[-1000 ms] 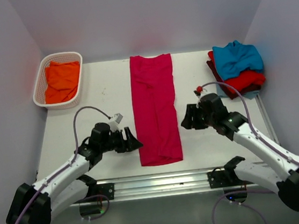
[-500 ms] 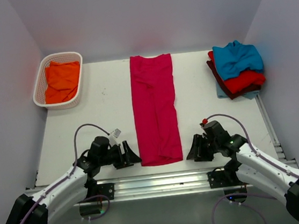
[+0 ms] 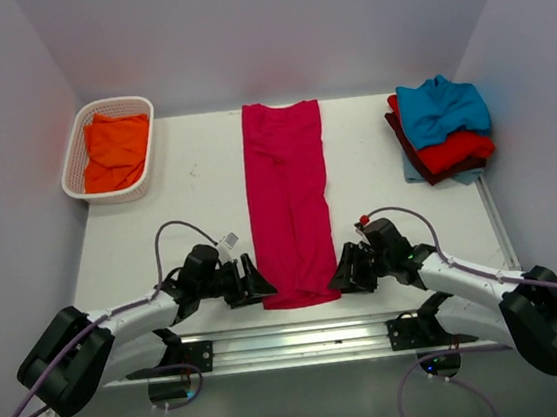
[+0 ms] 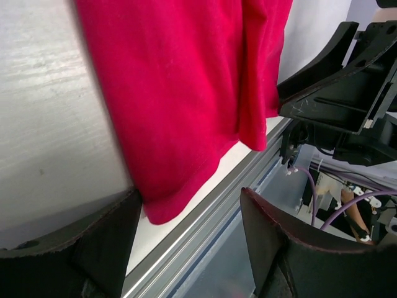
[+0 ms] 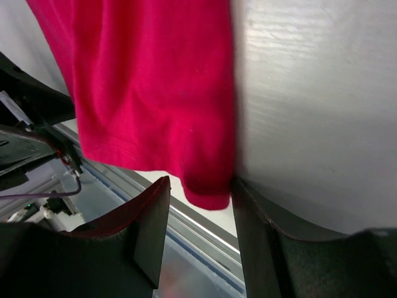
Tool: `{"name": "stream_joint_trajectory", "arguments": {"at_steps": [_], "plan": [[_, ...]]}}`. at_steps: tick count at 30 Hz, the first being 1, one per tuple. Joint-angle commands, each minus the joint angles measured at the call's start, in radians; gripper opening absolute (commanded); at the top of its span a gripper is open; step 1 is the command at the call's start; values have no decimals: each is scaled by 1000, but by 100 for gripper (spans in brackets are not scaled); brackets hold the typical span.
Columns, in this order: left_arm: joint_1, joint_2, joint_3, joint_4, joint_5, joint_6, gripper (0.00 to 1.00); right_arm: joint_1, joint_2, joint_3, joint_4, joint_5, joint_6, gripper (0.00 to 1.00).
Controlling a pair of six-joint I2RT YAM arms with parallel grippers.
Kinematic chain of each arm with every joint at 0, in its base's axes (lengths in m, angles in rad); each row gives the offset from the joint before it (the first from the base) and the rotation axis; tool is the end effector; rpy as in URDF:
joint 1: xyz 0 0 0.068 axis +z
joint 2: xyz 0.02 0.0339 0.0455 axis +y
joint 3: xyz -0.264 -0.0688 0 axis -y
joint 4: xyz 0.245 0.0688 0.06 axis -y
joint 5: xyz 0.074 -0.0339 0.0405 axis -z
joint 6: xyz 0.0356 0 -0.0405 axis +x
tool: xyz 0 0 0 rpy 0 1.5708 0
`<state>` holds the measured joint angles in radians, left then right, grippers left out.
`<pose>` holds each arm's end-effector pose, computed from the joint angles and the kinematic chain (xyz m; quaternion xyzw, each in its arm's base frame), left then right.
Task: Fold and stack the t-shirts
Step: Grab the bottom of the folded rectangular tshirt with both arms, then fold the folded rectangular tshirt in 1/3 of the way
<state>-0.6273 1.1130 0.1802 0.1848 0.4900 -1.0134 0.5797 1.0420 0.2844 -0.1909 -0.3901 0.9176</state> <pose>0.1316 -0.1161 0.1175 -0.0754 0.8913 -0.4354 0.1020 0.1334 0.1035 0.1298 0.0985 0.9306 0.3396 0.0944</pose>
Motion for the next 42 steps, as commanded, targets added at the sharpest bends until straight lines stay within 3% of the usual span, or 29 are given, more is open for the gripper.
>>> {"name": "stream_joint_trajectory", "arguments": {"at_steps": [1,3,5,6,8,9,10,16,22,28,42], "plan": [[-23,100,-25,-58,-172,24,71,16,94,-21,82,85,-6,49],[-41,162,-12,-30,-186,24,69,32,150,-22,134,82,3,42],[-57,230,1,20,-173,24,61,45,176,-21,149,77,9,25],[-61,248,1,44,-166,24,45,57,181,-21,148,80,9,17],[-75,287,-2,94,-145,22,26,68,165,-24,131,83,9,6],[-78,291,-2,111,-139,19,9,71,132,-28,98,91,7,0],[-89,288,-7,111,-134,18,0,74,110,-30,73,94,7,0],[-123,78,-39,-27,-136,4,0,83,-159,7,-223,122,-19,0],[-126,-169,-21,-159,-159,-22,0,83,-250,97,-364,120,-48,0],[-126,-185,54,-134,-195,16,0,83,-148,191,-318,160,-105,0],[-100,-29,261,-35,-476,245,0,57,176,570,-237,490,-352,0]]}}
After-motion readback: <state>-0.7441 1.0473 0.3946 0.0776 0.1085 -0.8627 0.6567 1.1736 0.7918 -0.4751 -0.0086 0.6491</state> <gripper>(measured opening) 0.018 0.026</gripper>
